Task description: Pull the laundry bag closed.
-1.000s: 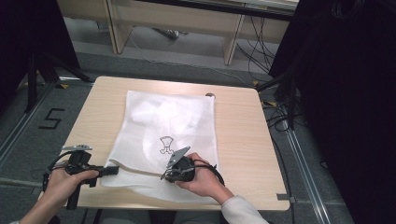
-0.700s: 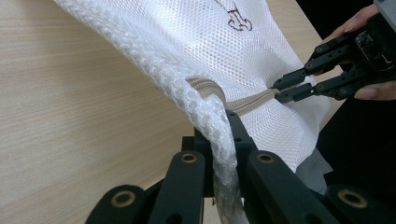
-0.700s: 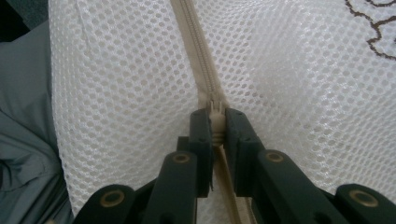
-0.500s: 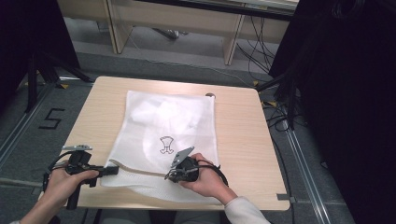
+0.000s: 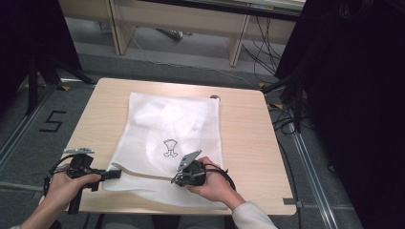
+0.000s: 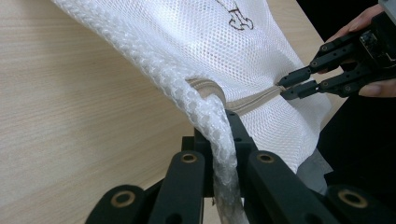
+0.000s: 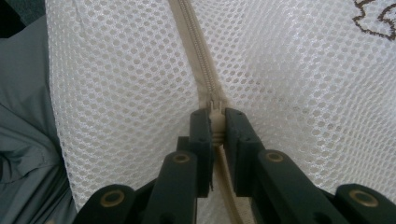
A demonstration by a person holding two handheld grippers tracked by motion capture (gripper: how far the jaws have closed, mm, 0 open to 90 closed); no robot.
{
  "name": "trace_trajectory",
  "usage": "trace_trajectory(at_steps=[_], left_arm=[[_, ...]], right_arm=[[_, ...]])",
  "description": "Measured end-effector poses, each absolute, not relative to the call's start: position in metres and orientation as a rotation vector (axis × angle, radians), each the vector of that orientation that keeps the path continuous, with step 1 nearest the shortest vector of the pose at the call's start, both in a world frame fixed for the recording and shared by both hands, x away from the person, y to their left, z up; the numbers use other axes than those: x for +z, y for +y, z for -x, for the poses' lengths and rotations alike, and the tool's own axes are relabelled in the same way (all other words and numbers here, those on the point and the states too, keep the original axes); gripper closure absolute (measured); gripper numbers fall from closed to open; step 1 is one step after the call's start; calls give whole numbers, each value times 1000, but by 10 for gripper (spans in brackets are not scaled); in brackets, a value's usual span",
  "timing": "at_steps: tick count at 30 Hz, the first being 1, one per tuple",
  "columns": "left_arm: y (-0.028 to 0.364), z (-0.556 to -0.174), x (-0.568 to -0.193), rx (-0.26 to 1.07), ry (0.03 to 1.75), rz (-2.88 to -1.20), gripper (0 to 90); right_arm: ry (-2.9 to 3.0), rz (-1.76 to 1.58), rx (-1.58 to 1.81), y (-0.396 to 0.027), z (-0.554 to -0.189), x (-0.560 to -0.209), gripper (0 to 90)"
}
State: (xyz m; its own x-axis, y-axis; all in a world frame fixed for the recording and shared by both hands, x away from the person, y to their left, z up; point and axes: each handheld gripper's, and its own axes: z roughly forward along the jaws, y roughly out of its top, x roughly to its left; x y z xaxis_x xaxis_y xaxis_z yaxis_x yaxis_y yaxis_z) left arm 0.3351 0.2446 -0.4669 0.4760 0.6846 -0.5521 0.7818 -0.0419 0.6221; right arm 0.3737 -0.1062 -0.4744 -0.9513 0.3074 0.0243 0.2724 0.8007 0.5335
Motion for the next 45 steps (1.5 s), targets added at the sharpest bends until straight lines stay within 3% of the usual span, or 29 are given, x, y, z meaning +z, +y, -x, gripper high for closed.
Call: trace_trajectory(at_steps=[45], left_arm=[[246, -336, -468, -139, 1247, -1768, 863]], right_arm=[[2910, -523, 866, -130, -372, -472, 829]])
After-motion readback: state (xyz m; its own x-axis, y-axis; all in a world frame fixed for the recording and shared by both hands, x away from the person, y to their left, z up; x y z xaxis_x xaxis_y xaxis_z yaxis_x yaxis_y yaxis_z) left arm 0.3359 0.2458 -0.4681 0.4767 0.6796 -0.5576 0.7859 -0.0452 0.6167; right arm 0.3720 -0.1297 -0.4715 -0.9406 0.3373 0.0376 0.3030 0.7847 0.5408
